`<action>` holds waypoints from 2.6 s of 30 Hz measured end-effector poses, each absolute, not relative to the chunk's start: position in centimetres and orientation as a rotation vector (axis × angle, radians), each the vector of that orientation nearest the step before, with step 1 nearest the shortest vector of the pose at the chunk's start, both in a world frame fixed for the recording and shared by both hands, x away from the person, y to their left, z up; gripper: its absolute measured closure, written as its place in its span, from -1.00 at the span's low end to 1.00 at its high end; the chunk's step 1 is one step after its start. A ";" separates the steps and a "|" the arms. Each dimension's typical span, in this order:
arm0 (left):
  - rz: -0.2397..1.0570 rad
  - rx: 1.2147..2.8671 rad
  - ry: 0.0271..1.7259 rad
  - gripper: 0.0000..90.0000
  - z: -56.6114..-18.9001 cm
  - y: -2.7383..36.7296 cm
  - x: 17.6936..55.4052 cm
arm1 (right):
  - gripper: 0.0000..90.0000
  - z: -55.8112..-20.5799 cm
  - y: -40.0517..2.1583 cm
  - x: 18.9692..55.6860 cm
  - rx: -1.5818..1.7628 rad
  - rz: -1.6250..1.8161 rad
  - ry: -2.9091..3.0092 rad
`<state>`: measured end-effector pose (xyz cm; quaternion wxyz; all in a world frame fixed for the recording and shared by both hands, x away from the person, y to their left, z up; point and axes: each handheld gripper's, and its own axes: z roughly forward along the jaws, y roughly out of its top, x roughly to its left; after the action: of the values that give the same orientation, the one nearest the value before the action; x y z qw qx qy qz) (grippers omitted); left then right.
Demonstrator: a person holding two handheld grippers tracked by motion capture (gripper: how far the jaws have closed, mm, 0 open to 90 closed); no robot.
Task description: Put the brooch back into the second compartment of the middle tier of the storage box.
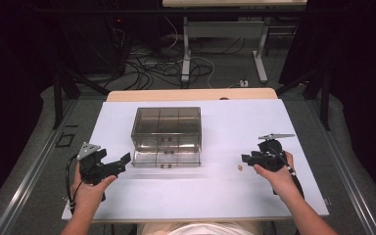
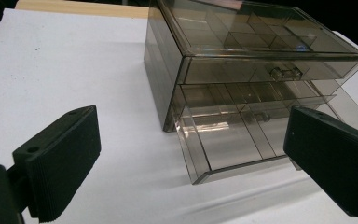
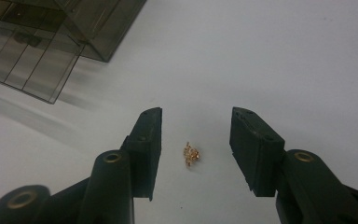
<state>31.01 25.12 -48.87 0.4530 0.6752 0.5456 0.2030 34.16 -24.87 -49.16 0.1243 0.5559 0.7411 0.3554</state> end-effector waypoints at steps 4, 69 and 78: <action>0.501 1.667 1.347 -0.92 -48.8 25.1 31.0 | 0.24 -49.1 -24.4 34.6 1.616 1.035 2.192; 0.500 1.679 1.353 -0.89 -48.9 24.9 31.1 | 0.85 -53.7 -23.0 37.5 1.767 0.902 2.327; 0.501 1.677 1.353 -0.89 -48.9 25.0 31.1 | 0.87 -53.8 -23.0 37.5 1.776 0.896 2.330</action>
<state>31.08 24.97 -48.90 0.4481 0.6778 0.5467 0.2023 37.48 -22.97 -53.78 0.0388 0.5794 0.7599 0.2922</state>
